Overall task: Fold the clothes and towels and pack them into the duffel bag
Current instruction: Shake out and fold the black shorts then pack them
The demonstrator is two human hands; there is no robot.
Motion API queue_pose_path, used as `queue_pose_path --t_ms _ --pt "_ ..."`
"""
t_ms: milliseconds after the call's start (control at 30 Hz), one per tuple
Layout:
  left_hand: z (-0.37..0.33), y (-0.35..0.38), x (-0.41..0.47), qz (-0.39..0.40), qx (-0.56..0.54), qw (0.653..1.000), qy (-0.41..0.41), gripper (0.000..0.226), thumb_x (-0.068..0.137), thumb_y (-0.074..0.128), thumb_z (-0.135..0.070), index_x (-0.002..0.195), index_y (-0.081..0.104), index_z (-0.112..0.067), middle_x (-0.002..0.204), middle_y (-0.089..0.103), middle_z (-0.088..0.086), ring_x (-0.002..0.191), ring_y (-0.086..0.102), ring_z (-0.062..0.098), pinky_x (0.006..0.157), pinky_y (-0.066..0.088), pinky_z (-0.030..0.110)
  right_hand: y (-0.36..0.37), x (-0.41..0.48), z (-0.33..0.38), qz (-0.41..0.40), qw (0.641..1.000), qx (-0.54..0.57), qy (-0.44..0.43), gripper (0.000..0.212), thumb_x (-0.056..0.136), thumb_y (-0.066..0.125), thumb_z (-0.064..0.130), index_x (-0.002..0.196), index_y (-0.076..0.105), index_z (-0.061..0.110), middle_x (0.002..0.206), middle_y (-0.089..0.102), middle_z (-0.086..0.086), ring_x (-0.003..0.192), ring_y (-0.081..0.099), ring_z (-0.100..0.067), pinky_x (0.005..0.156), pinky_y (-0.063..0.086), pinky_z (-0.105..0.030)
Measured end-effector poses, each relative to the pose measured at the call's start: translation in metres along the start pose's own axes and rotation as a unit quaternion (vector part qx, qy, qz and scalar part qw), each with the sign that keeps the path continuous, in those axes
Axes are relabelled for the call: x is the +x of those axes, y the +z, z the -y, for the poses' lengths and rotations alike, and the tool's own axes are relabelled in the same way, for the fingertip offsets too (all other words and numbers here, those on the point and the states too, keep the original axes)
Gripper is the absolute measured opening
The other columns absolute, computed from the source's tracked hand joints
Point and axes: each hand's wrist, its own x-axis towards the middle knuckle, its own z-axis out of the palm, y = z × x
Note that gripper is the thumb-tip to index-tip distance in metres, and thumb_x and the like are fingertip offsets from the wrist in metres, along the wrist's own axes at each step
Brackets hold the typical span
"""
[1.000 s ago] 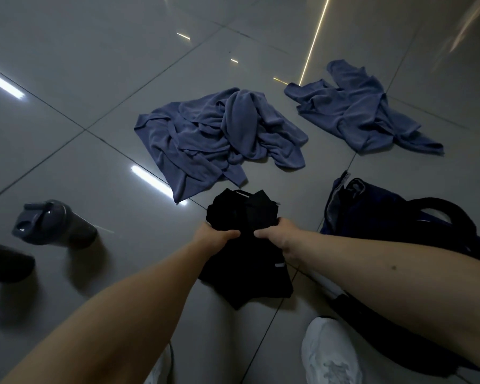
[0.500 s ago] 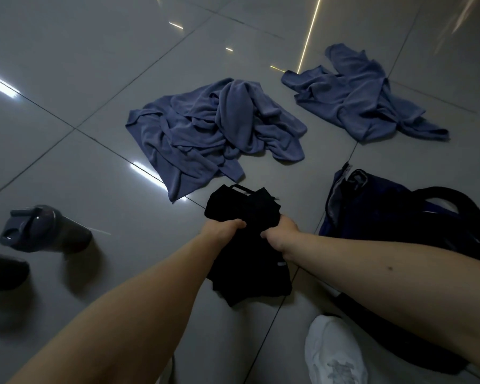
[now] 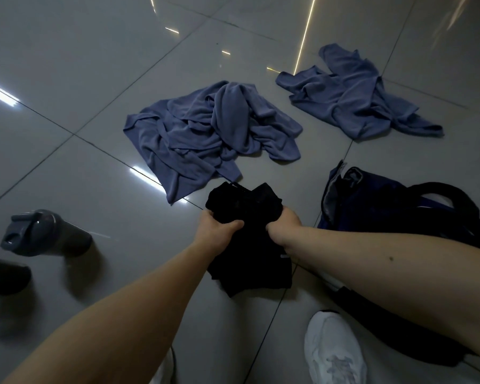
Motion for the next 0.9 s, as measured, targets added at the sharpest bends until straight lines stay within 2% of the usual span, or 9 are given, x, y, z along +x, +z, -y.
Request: queue_pose_path --t_ms 100,133,233,300,367,500,633,767,900 --pt "-0.018 0.005 -0.015 -0.052 0.049 0.993 0.096 0.054 0.078 0.083 -0.022 0.114 0.043 -0.019 0.110 0.057 -0.003 0.103 0.058 0.015 0.089 0.051 0.032 -0.003 -0.012 0.019 -0.043 0.999 0.012 -0.019 0.033 0.093 0.056 0.019 0.122 0.040 0.017 0.105 0.052 -0.005 0.085 0.054 -0.025 0.062 0.046 -0.031" --pt "-0.026 0.007 -0.021 -0.065 0.060 0.988 0.124 0.051 0.079 0.082 -0.023 0.113 0.044 -0.022 0.107 0.056 -0.006 0.100 0.056 0.011 0.086 0.048 0.028 -0.005 -0.018 0.027 -0.035 0.998 0.034 -0.037 0.036 0.094 0.057 0.021 0.125 0.040 0.018 0.106 0.052 -0.004 0.087 0.054 -0.025 0.063 0.046 -0.031" --pt "-0.048 0.012 -0.035 -0.069 0.078 0.978 0.180 0.045 0.082 0.078 -0.029 0.116 0.050 -0.022 0.106 0.061 -0.009 0.099 0.060 0.010 0.079 0.047 0.022 -0.015 -0.034 0.056 0.033 0.988 0.123 -0.083 0.042 0.090 0.061 0.036 0.127 0.054 0.016 0.112 0.064 -0.005 0.102 0.064 -0.029 0.086 0.054 -0.040" --pt "-0.065 0.012 -0.048 -0.052 0.080 0.974 0.205 0.042 0.084 0.075 -0.028 0.117 0.050 -0.022 0.102 0.061 -0.011 0.094 0.061 0.008 0.067 0.044 0.010 -0.031 -0.047 0.074 0.076 0.979 0.166 -0.095 0.062 0.078 0.066 0.054 0.129 0.061 0.018 0.114 0.069 -0.006 0.104 0.068 -0.030 0.094 0.055 -0.047" --pt "-0.083 0.013 -0.062 -0.039 0.079 0.971 0.224 0.039 0.086 0.074 -0.024 0.114 0.047 -0.023 0.097 0.056 -0.014 0.086 0.056 0.003 0.056 0.041 0.006 -0.053 -0.058 0.086 0.098 0.972 0.187 -0.108 0.080 0.063 0.072 0.064 0.132 0.062 0.023 0.117 0.071 -0.005 0.103 0.070 -0.030 0.094 0.056 -0.049" --pt "-0.120 0.029 -0.091 -0.011 0.074 0.961 0.268 0.040 0.083 0.076 -0.029 0.111 0.048 -0.021 0.097 0.058 -0.010 0.085 0.059 0.007 0.059 0.040 0.012 -0.112 -0.090 0.096 0.061 0.969 0.188 -0.146 0.073 0.069 0.083 0.049 0.130 0.061 0.016 0.113 0.073 -0.010 0.097 0.072 -0.032 0.088 0.059 -0.053" --pt "-0.150 0.065 -0.116 0.049 0.054 0.950 0.305 0.044 0.081 0.079 -0.028 0.111 0.050 -0.016 0.099 0.063 -0.005 0.085 0.062 0.006 0.059 0.044 0.014 -0.161 -0.113 0.085 0.017 0.971 0.190 -0.147 0.080 0.057 0.089 0.047 0.126 0.060 0.018 0.110 0.073 -0.010 0.093 0.074 -0.031 0.083 0.060 -0.052" --pt "-0.171 0.109 -0.138 0.090 0.003 0.956 0.280 0.044 0.083 0.076 -0.025 0.111 0.044 -0.013 0.098 0.063 0.000 0.085 0.066 0.014 0.065 0.055 0.024 -0.206 -0.120 0.064 -0.042 0.969 0.209 -0.124 0.071 0.059 0.090 0.036 0.122 0.064 0.019 0.105 0.074 -0.011 0.090 0.073 -0.032 0.083 0.060 -0.052" --pt "-0.185 0.148 -0.154 0.180 -0.008 0.951 0.252 0.030 0.093 0.059 -0.006 0.115 0.039 -0.008 0.093 0.061 0.005 0.074 0.060 0.012 0.051 0.049 0.014 -0.247 -0.124 0.038 -0.122 0.970 0.199 -0.072 0.049 0.071 0.084 0.016 0.116 0.065 0.014 0.101 0.073 -0.014 0.084 0.072 -0.034 0.079 0.061 -0.052"
